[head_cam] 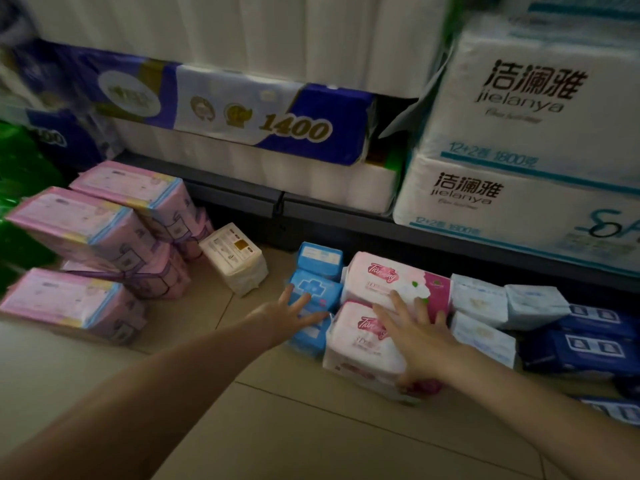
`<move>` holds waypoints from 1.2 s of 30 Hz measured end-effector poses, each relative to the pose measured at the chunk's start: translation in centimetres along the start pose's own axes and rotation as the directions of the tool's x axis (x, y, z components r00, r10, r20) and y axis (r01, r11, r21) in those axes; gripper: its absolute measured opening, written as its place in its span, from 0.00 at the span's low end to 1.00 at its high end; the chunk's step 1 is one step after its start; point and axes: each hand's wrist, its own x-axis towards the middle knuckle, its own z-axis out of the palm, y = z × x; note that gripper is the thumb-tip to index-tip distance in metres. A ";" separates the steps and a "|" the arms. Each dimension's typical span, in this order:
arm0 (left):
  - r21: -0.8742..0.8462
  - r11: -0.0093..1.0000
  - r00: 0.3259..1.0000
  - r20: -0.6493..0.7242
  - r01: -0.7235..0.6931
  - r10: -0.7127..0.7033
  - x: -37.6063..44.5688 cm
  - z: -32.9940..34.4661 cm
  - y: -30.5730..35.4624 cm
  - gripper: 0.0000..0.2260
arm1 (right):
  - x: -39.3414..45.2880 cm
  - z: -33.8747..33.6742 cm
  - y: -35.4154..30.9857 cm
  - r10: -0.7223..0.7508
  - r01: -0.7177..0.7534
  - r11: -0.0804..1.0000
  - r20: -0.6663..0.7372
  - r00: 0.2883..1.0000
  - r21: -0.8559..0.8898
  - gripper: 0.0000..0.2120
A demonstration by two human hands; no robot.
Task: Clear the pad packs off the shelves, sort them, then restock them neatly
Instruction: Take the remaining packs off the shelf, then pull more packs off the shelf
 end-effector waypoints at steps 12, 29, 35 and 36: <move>-0.212 0.974 0.956 -0.261 0.076 -0.131 1.2 -12.5 -4.6 0.24 | -3.9 -11.0 2.8 -0.096 0.109 0.993 -0.221 0.970 0.046 0.44; -0.037 0.968 -0.057 -0.998 0.247 -0.024 -14.3 -49.4 -19.8 0.16 | -16.4 -46.4 18.8 0.234 0.022 0.972 -0.972 0.004 0.234 0.28; -0.471 0.854 0.334 -0.786 0.222 -0.520 -13.1 -53.6 -22.4 0.19 | -13.5 -51.6 18.9 0.058 0.193 0.975 -0.963 0.264 0.111 0.29; -0.506 0.836 0.377 -0.746 0.213 -0.548 -13.0 -54.0 -22.7 0.19 | -12.8 -52.3 18.4 0.024 0.178 0.980 -0.950 0.312 0.083 0.30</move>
